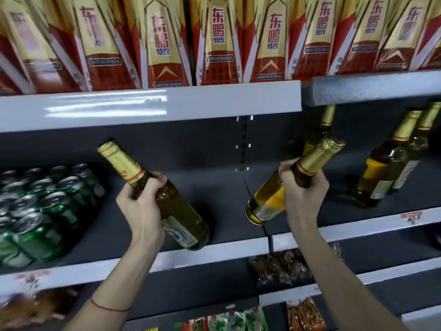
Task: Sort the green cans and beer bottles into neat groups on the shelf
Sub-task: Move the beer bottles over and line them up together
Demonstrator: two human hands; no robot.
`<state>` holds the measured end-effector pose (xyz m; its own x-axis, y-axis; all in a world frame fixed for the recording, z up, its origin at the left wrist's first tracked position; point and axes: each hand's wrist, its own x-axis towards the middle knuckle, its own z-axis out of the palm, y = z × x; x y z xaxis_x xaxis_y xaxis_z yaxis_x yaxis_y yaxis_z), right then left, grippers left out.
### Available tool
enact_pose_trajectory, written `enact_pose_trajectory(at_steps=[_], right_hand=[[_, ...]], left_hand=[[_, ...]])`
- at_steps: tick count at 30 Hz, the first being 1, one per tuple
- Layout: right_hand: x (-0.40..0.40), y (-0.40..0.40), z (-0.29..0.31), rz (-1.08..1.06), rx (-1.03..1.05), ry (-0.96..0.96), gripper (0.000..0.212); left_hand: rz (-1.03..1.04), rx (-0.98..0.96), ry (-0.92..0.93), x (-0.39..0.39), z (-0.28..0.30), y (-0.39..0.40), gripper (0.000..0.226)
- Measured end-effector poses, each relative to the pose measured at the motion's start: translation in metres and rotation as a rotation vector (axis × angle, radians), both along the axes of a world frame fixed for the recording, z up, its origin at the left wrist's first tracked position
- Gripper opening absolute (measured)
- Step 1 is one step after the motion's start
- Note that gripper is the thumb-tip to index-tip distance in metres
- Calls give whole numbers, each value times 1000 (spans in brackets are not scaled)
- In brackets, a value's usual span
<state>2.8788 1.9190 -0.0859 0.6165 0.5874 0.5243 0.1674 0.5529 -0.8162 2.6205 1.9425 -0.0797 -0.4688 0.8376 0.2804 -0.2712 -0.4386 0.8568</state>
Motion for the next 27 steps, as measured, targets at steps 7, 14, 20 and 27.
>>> enact_pose_trajectory(at_steps=[7, 14, 20, 27], right_hand=[[-31, -36, 15, 93, 61, -91, 8], [-112, -57, 18, 339, 51, -154, 6], [-237, -67, 13, 606, 63, -166, 10], [-420, -89, 5, 898, 29, -142, 6]], left_hand=[[73, 30, -22, -25, 2, -37, 6], [131, 59, 4, -90, 5, -77, 9], [245, 65, 75, -195, -3, -125, 8], [437, 35, 202, -363, -7, -187, 7]])
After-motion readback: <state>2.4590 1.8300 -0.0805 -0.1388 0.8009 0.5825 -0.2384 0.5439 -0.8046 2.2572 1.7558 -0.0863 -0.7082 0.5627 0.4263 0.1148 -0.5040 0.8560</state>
